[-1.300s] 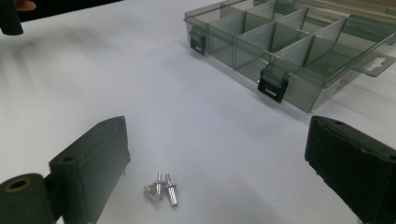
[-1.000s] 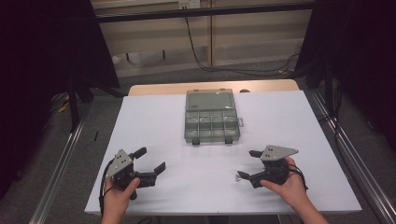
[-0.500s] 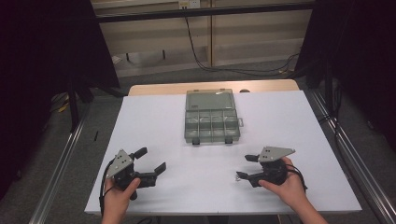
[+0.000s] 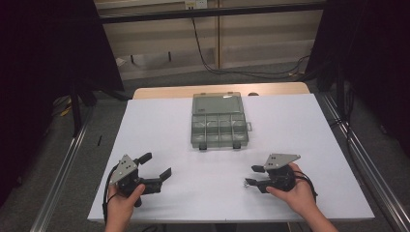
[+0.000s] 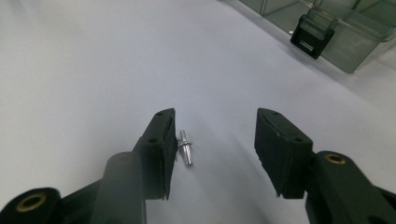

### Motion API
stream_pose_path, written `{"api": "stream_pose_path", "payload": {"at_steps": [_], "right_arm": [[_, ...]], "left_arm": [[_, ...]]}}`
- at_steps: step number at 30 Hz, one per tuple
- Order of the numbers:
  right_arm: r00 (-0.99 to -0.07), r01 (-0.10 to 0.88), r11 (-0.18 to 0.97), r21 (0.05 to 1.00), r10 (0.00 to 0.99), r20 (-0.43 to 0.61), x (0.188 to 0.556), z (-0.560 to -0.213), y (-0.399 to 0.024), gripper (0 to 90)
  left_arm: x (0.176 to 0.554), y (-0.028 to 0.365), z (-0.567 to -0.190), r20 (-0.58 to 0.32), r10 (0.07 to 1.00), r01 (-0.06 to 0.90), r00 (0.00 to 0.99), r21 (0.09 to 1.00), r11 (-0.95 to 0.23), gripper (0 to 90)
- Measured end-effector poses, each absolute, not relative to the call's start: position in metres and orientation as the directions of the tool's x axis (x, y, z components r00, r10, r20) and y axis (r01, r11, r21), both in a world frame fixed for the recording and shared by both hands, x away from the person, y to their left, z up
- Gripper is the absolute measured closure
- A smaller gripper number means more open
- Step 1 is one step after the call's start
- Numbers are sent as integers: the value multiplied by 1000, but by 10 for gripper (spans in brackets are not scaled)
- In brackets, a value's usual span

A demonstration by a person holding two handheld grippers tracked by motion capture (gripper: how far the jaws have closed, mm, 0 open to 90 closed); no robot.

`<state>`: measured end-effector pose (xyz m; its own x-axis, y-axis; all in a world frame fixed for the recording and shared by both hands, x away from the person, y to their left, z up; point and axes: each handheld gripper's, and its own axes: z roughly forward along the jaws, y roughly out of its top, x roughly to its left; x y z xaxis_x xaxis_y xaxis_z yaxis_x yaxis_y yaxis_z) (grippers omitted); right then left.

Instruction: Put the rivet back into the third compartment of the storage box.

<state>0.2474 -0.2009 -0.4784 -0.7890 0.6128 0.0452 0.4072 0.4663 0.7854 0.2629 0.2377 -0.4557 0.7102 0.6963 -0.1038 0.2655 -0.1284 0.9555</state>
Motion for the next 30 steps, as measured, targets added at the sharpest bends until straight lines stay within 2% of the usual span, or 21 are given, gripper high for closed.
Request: {"api": "stream_pose_path", "payload": {"at_steps": [3,10,17,30], "right_arm": [[-792,400,467,789,610,41,248,-478,-200,547],[-787,450,478,754,611,82,249,-482,-198,635],[-797,440,489,753,600,76,249,-481,-196,722],[-809,439,508,741,582,81,250,-485,-194,773]], "left_arm": [[263,238,-456,-103,697,265,709,956,-128,50],[263,237,-456,-99,700,266,707,955,-134,52],[263,238,-456,-98,703,269,704,954,-136,52],[263,237,-456,-107,712,273,694,954,-123,54]]}}
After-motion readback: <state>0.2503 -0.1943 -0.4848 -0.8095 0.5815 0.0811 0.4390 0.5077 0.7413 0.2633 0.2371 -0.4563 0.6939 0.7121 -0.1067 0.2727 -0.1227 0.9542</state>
